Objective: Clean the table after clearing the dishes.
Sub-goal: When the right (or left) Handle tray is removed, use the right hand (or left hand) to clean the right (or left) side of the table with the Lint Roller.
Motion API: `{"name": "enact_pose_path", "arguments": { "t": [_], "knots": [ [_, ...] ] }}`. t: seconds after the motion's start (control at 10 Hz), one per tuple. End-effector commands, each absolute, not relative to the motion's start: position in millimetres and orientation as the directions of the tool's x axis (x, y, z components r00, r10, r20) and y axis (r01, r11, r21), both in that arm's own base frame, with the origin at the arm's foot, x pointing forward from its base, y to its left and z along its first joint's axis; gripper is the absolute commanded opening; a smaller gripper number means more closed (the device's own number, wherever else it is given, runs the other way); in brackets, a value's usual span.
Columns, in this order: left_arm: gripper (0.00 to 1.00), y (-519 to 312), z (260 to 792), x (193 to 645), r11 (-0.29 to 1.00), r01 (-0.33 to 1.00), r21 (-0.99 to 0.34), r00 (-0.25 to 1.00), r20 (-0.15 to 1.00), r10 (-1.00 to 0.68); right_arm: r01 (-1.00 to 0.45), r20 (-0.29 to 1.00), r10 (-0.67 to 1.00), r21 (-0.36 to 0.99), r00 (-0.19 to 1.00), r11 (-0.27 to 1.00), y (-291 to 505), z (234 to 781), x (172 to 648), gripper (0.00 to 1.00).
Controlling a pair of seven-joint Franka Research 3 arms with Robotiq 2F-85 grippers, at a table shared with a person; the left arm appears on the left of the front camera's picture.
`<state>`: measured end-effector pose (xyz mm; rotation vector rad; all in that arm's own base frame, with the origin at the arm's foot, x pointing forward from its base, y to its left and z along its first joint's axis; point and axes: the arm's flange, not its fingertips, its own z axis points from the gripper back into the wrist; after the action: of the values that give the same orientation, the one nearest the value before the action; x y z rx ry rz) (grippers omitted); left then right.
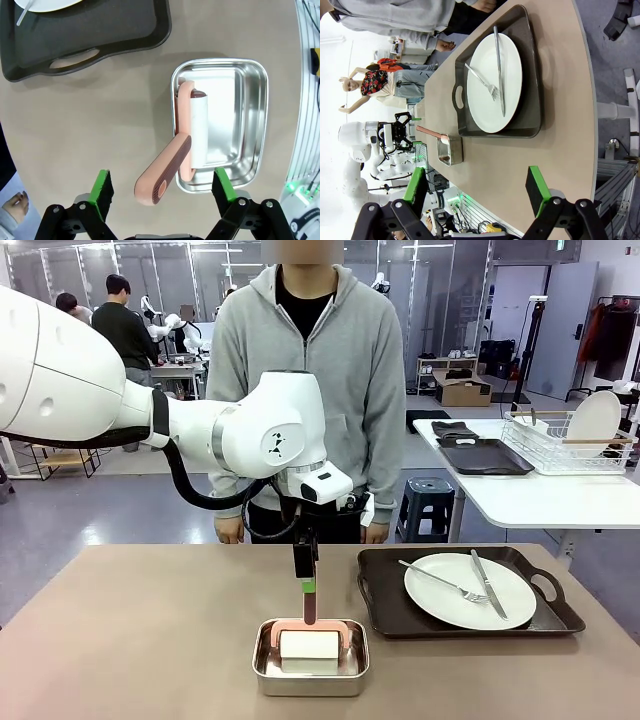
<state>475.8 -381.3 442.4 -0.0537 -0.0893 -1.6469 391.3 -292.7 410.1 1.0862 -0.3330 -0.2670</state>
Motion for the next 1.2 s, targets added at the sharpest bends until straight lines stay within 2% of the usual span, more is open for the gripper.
{"name": "enact_pose_path", "arguments": {
  "t": [0.0, 0.4, 0.5, 0.6, 0.9, 1.1],
  "knots": [
    [1.00, -380.3, 444.0, 473.8, -0.077, 0.997, 0.022, -0.079, 0.083, -0.993, 0.045, 0.139, -0.372, 0.895, 0.918, 0.444, -292.1, 412.7, 390.6, 1.00],
    [1.00, -381.5, 442.4, 475.6, -0.076, 0.997, 0.026, -0.078, 0.089, -0.993, 0.045, 0.139, -0.372, 0.895, 0.918, 0.444, -292.1, 412.7, 390.6, 1.00],
    [1.00, -366.4, 459.1, 492.5, 0.016, 0.999, -0.050, 0.023, 0.144, -0.989, 0.045, 0.139, -0.372, 0.895, 0.918, 0.444, -292.1, 412.7, 390.6, 1.00],
    [1.00, -347.0, 473.3, 505.1, 0.096, 0.976, -0.196, 0.138, 0.216, -0.967, 0.045, 0.139, -0.372, 0.895, 0.918, 0.444, -292.1, 412.7, 390.6, 1.00],
    [1.00, -267.2, 513.3, 506.3, 0.283, 0.903, -0.323, 0.390, 0.343, -0.854, 0.045, 0.139, -0.372, 0.895, 0.918, 0.444, -292.1, 412.7, 390.6, 1.00],
    [1.00, -174.3, 531.1, 485.2, 0.446, 0.788, -0.425, 0.609, 0.430, -0.667, 0.045, 0.139, -0.372, 0.895, 0.918, 0.444, -292.1, 412.7, 390.6, 1.00]
  ]
}}
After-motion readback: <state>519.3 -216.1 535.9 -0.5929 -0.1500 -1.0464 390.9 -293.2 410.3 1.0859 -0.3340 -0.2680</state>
